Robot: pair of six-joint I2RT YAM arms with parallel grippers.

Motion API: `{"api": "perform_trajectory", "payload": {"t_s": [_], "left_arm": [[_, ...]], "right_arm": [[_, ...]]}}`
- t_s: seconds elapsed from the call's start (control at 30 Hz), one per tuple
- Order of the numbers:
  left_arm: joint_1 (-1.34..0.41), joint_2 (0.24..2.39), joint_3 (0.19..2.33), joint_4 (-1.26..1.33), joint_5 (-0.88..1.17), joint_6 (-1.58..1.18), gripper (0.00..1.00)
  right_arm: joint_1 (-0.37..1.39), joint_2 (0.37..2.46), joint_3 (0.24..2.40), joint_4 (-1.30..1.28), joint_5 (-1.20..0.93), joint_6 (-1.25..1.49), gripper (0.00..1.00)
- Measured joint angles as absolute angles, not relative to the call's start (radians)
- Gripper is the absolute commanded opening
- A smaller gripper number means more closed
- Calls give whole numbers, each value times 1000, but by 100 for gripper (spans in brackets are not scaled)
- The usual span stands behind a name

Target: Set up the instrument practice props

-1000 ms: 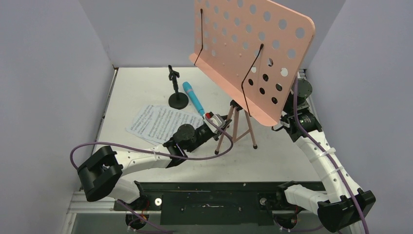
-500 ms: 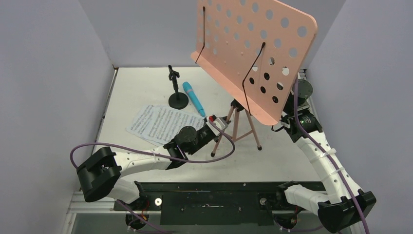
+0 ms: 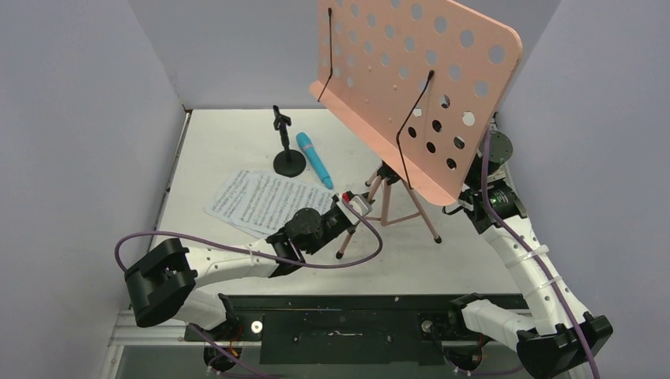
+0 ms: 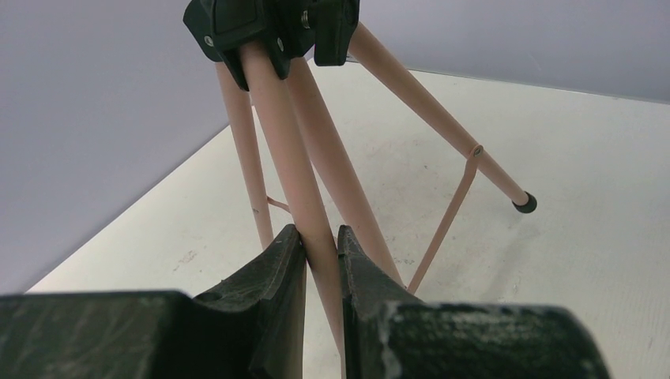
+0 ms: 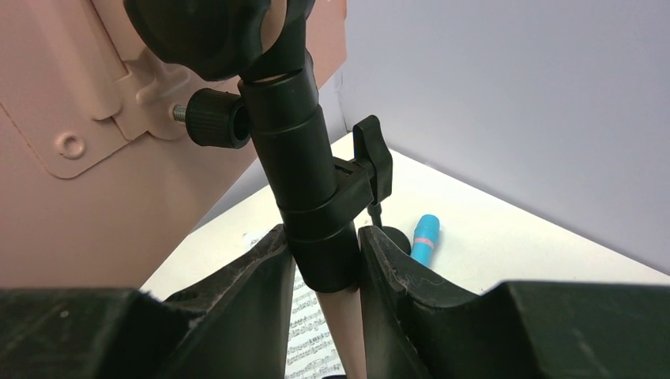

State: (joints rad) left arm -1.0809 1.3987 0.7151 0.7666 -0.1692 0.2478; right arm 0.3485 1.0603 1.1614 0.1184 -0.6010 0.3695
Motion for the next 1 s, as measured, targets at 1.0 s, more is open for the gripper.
{"api": "perform_trajectory", "payload": {"t_s": [1.0], "left_arm": [[-1113, 1395, 671, 676, -201, 249, 0]], "right_arm": [[348, 1026, 1161, 134, -551, 355, 5]]}}
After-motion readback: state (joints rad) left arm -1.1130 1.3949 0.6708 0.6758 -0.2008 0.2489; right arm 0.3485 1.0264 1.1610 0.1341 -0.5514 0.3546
